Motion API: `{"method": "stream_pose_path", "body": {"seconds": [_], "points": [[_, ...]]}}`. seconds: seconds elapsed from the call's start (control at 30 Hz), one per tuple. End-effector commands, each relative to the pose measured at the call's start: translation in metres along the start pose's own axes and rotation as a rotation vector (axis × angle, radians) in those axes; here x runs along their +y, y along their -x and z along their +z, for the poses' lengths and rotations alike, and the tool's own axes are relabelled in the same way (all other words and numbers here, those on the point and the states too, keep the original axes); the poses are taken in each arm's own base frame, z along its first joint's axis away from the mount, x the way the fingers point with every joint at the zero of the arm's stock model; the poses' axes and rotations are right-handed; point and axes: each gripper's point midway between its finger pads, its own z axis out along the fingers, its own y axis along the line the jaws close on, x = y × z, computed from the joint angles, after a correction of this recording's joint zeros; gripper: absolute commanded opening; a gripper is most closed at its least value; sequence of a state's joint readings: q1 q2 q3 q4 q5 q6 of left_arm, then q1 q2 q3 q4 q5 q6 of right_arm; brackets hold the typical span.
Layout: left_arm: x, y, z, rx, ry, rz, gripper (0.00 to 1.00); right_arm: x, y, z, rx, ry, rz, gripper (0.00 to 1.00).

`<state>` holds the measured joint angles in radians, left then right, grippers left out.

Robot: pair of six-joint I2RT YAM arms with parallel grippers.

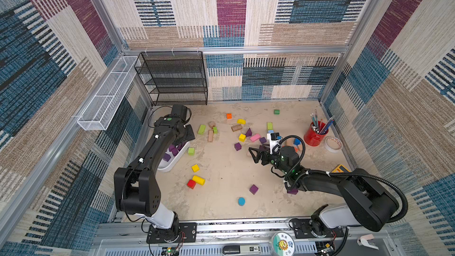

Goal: Pick purple bricks into the storage bin
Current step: Place the building block in the storage box, then pick up the building block from the center of the board.

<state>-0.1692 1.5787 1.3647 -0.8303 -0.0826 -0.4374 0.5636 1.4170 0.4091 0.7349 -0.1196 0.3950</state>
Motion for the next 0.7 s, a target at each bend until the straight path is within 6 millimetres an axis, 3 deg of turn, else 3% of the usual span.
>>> {"method": "stream_pose_path", "body": {"seconds": [0.0, 0.37, 0.67], "points": [[-0.018, 0.007, -0.005, -0.058, -0.013, 0.115, 0.59, -0.002, 0.005, -0.001, -0.025, -0.016, -0.006, 1.00], [-0.108, -0.018, 0.004, -0.055, -0.244, 0.440, 0.60, -0.007, 0.008, -0.006, -0.049, -0.044, 0.006, 1.00], [-0.166, -0.043, 0.014, -0.040, -0.409, 0.707, 0.61, -0.011, 0.011, -0.010, -0.069, -0.070, 0.010, 0.99]]}}
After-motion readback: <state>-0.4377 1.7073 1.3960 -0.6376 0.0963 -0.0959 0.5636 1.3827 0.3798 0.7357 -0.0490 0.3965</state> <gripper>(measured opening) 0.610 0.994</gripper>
